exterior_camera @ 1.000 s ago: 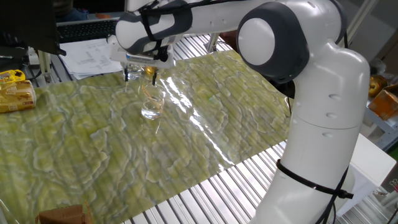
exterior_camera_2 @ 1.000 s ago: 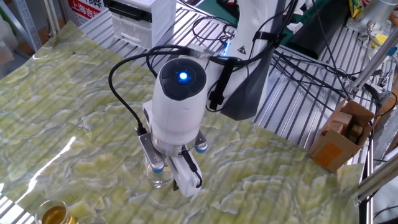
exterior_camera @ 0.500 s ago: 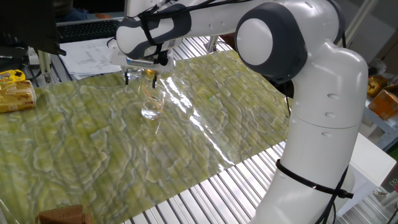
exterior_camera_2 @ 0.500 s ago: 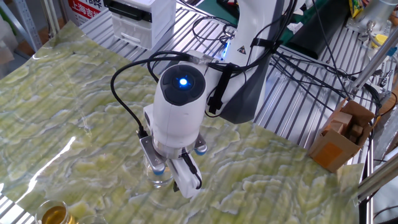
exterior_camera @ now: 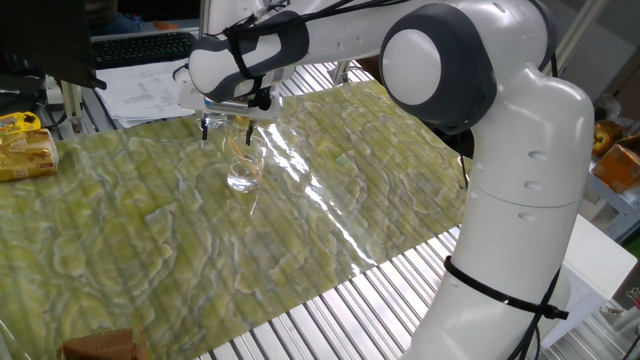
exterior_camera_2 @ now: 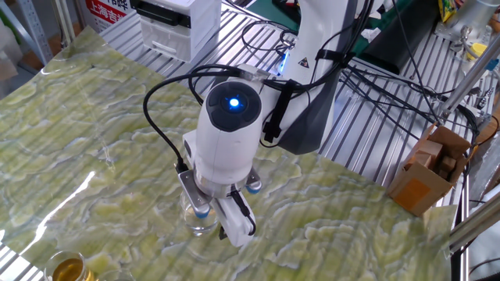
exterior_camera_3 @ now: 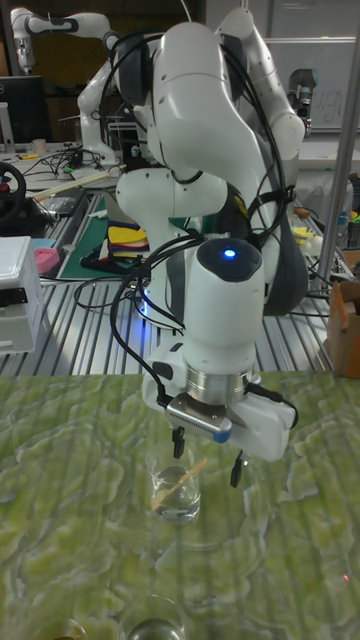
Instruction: Stir the beaker with a glass rod
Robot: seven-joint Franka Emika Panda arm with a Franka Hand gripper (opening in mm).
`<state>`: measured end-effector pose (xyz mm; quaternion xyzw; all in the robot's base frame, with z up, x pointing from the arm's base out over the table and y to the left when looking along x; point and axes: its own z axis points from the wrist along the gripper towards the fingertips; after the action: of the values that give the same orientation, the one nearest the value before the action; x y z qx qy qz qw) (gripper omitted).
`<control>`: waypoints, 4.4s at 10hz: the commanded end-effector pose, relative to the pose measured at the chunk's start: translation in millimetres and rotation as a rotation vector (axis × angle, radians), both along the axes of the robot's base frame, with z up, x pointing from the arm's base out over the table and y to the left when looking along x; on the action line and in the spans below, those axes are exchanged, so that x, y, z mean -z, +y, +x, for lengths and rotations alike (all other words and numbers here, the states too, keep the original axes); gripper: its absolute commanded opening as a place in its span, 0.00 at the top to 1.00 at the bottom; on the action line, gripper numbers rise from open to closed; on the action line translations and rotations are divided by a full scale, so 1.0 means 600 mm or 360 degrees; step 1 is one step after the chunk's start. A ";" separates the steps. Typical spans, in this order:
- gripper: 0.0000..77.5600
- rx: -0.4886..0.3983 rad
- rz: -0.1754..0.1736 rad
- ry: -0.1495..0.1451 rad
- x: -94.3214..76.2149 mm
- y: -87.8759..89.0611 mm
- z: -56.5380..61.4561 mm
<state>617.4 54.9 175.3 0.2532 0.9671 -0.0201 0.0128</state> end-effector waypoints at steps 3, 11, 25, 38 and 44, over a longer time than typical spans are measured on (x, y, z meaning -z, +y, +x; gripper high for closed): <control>0.00 -0.0008 -0.0008 -0.0011 0.003 0.000 -0.003; 0.98 -0.0045 -0.0018 -0.0006 0.003 0.000 -0.003; 0.98 -0.0045 -0.0018 -0.0006 0.003 0.000 -0.003; 0.98 -0.0290 0.0005 0.0041 -0.046 -0.068 0.001; 0.98 -0.0347 0.0010 0.0074 -0.049 -0.072 -0.025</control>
<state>604.0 11.9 202.5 0.1488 0.9886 -0.0223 -0.0070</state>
